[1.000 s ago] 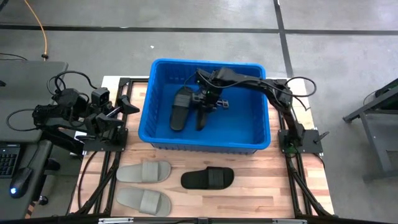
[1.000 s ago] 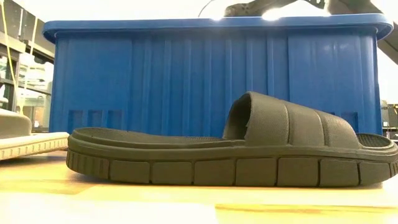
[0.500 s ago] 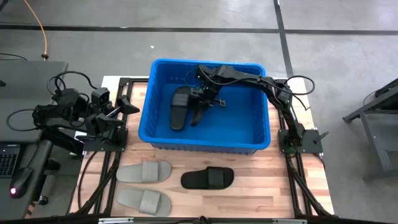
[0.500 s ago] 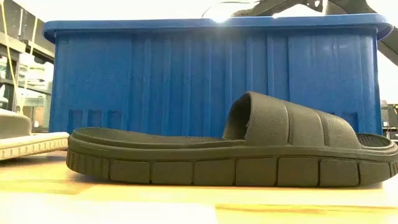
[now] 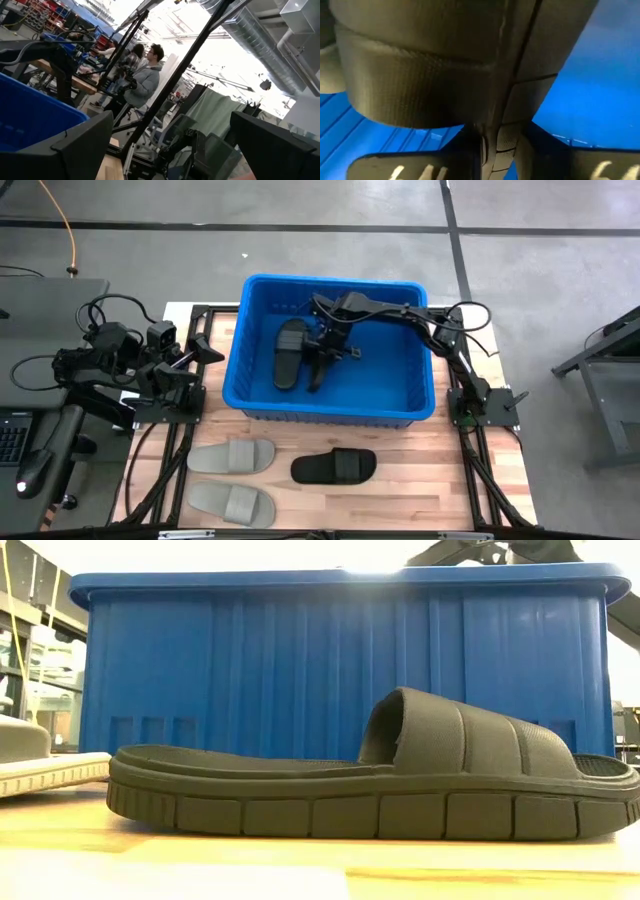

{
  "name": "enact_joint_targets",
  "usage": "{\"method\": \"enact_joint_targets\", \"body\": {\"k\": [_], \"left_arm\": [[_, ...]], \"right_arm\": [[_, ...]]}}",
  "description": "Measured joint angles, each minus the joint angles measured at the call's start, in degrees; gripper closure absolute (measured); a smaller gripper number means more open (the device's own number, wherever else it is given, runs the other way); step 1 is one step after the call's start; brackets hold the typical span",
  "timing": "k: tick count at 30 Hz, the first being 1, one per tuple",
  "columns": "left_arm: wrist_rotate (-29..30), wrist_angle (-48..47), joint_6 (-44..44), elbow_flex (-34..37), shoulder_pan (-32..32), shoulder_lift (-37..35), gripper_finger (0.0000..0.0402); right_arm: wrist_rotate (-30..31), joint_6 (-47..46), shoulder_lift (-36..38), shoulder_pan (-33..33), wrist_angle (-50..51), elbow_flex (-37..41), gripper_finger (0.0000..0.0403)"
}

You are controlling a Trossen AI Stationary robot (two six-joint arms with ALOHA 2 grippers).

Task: Pick and place slides into bin
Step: Put the bottom black slide into the blue bin

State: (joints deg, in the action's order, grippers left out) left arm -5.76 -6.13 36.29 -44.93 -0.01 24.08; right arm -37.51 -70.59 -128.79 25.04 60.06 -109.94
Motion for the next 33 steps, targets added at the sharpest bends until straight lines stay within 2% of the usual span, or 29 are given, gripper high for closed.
{"method": "enact_joint_targets", "body": {"k": [20, 28, 33], "left_arm": [[0.2, 0.0, 0.0, 0.0, 0.0, 0.0, 0.0009], [-0.5, 0.0, 0.1, 0.0, 0.0, 0.0, 0.0009], [-0.7, 0.0, 0.2, 0.0, 0.0, 0.0, 0.0009]], "right_arm": [[9.1, 5.4, -0.3, -0.2, 8.5, 0.1, 0.0348], [12.0, 7.8, -0.3, -0.2, 11.7, 0.1, 0.0317], [15.1, 10.2, -0.3, -0.3, 14.0, 0.1, 0.0312]]}}
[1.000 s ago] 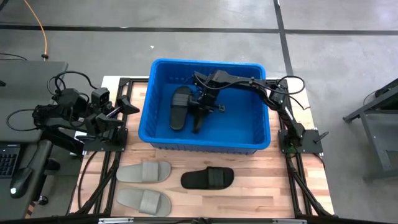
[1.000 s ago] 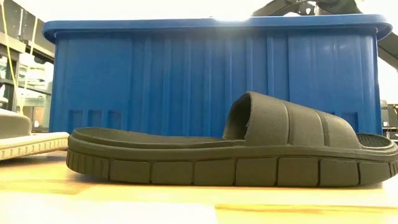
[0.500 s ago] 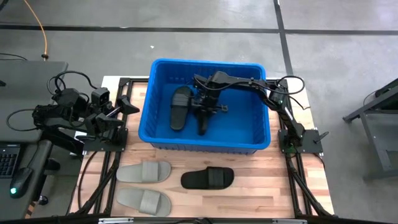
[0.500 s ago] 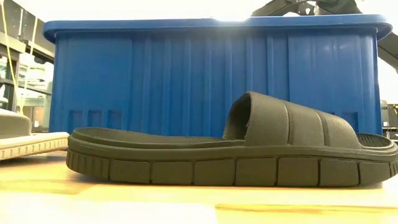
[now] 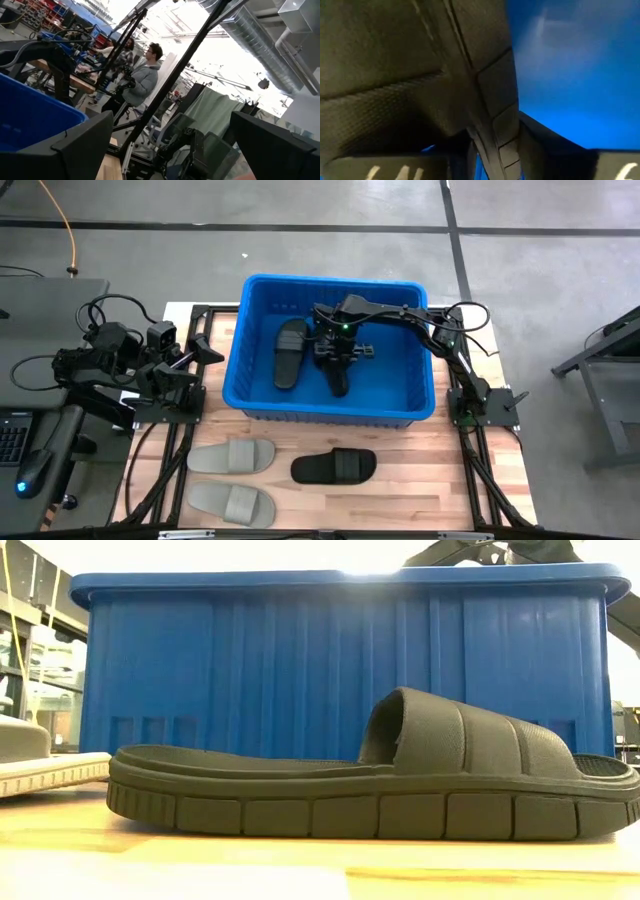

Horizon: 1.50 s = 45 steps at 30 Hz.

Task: Pick and place slides into bin
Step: Put the bottom black slide into the blue bin

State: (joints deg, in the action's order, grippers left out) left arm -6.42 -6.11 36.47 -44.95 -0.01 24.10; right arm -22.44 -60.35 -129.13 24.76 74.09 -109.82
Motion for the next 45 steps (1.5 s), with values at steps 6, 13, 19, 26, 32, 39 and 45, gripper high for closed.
{"method": "enact_joint_targets", "body": {"k": [6, 13, 19, 26, 32, 39, 45], "left_arm": [[0.0, 0.0, 0.0, 0.0, 0.0, 0.0, 0.0009], [0.0, 0.1, 0.0, 0.0, 0.0, 0.0, 0.0009], [0.0, 0.1, 0.0, 0.0, 0.0, 0.0, 0.0009], [-0.6, 0.1, 0.0, 0.0, 0.0, 0.0, 0.0009], [-0.6, 0.1, -0.1, 0.0, 0.0, 0.0, 0.0009], [-0.6, 0.1, 0.0, 0.0, 0.0, 0.0, 0.0009], [-0.6, 0.1, 0.0, 0.0, 0.0, 0.0, 0.0009]], "right_arm": [[3.4, 0.0, 0.0, -0.1, 0.3, 0.0, 0.0299], [4.2, 1.3, 0.0, -0.7, -1.7, 0.1, 0.0276], [5.9, 3.2, 0.0, -0.5, 1.6, 0.1, 0.0259], [10.6, 6.9, 0.1, -0.2, 5.2, -1.0, 0.0226], [12.5, 8.2, 0.1, 0.7, 9.7, -1.0, 0.0185], [16.5, 9.9, 0.2, 0.8, 13.6, -1.0, 0.0187], [16.8, 12.7, 0.2, 1.4, 11.2, -1.0, 0.031]]}}
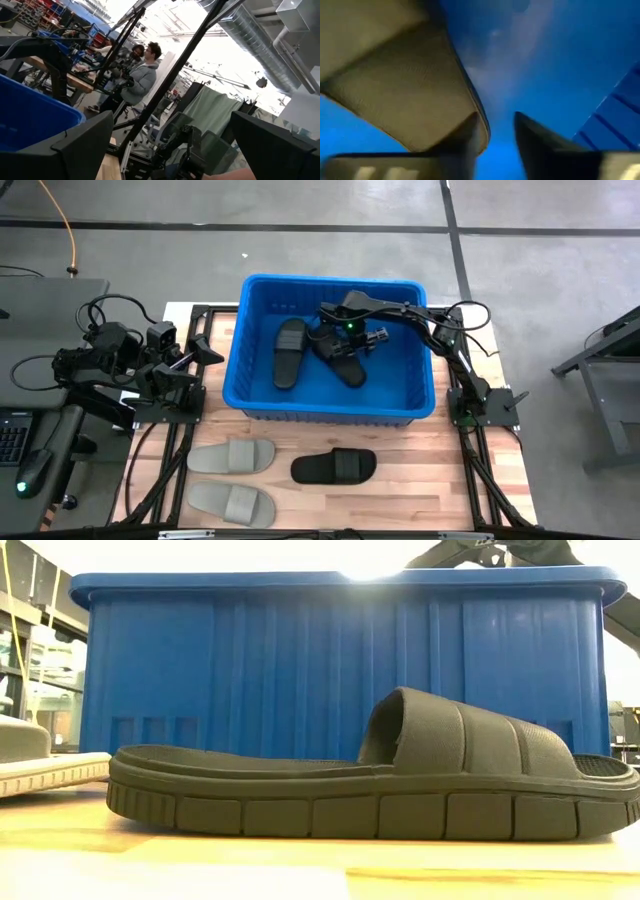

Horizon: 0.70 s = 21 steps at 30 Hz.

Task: Pick and place slides into bin
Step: Put the bottom black slide into the blue bin

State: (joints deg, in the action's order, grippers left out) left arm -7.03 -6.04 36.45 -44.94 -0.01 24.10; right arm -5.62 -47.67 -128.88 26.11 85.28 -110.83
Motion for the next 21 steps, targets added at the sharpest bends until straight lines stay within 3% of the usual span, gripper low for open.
{"method": "enact_joint_targets", "body": {"k": [2, 3, 11, 15, 21], "left_arm": [[0.0, 0.0, 0.0, 0.0, 0.0, 0.0, 0.0009], [0.0, 0.0, 0.2, 0.0, 0.0, 0.0, 0.0009], [0.0, 0.0, 0.7, 0.0, 0.0, 0.0, 0.0009], [0.0, 0.0, 1.1, 0.0, 0.0, 0.0, 0.0009], [0.0, 0.0, 1.3, 0.0, 0.0, 0.0, 0.0009]], "right_arm": [[-1.6, 0.6, 0.0, 0.3, -0.9, 0.0, 0.0373], [-1.7, 0.5, 0.0, 0.5, -1.2, 0.0, 0.0387], [-4.5, -2.6, 0.2, 1.9, -0.2, 2.8, 0.0401], [-8.1, -2.8, 0.2, 1.5, -2.7, 6.9, 0.0402], [-8.9, -3.8, 0.2, 0.8, -6.8, 10.2, 0.0403]]}}
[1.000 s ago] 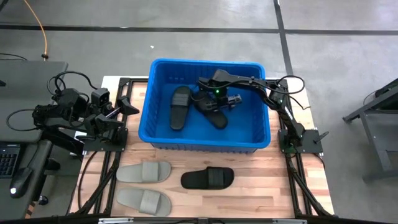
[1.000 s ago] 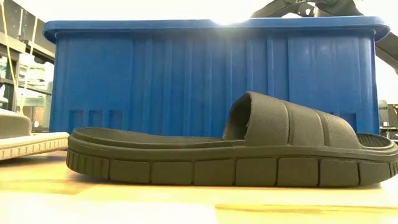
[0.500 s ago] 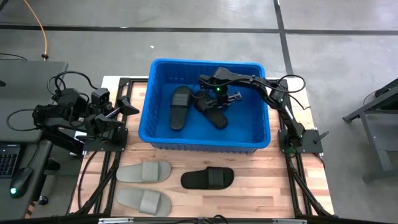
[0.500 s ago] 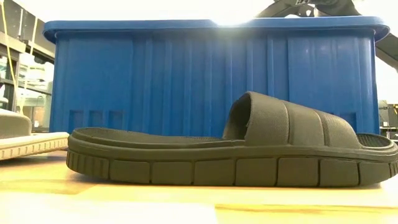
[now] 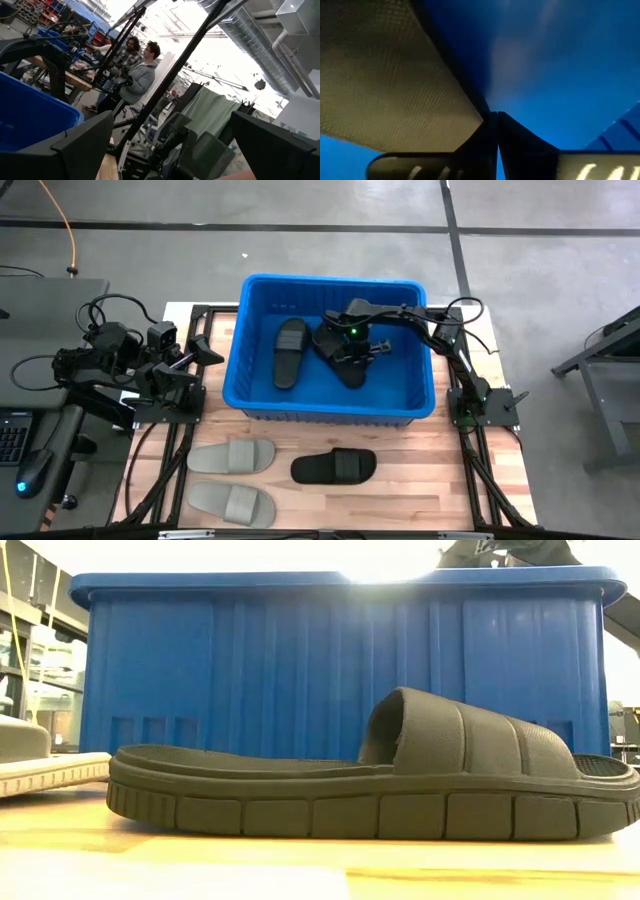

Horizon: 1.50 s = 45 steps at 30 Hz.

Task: Pick and place slides into bin
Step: Put the bottom black slide into the blue bin

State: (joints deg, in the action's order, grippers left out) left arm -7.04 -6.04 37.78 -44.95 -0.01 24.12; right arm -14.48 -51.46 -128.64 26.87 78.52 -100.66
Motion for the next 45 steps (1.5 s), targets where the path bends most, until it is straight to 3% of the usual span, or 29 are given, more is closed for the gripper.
{"method": "enact_joint_targets", "body": {"k": [14, 24, 31, 45], "left_arm": [[0.0, 0.0, 0.0, 0.0, 0.0, 0.0, 0.0009], [0.0, 0.0, -0.1, 0.0, 0.0, 0.0, 0.0009], [0.0, -0.1, -0.2, 0.0, 0.0, 0.0, 0.0009], [0.0, -0.1, 0.0, 0.0, 0.0, 0.0, 0.0009]], "right_arm": [[-3.7, -0.9, 0.0, -0.7, -8.8, 0.3, 0.0403], [7.6, -1.5, 0.8, -0.6, -8.5, -1.6, 0.0403], [3.0, -4.3, 0.8, 0.6, -17.3, -1.6, 0.0403], [-3.0, -7.3, 0.8, 0.2, -20.7, -1.6, 0.0403]]}}
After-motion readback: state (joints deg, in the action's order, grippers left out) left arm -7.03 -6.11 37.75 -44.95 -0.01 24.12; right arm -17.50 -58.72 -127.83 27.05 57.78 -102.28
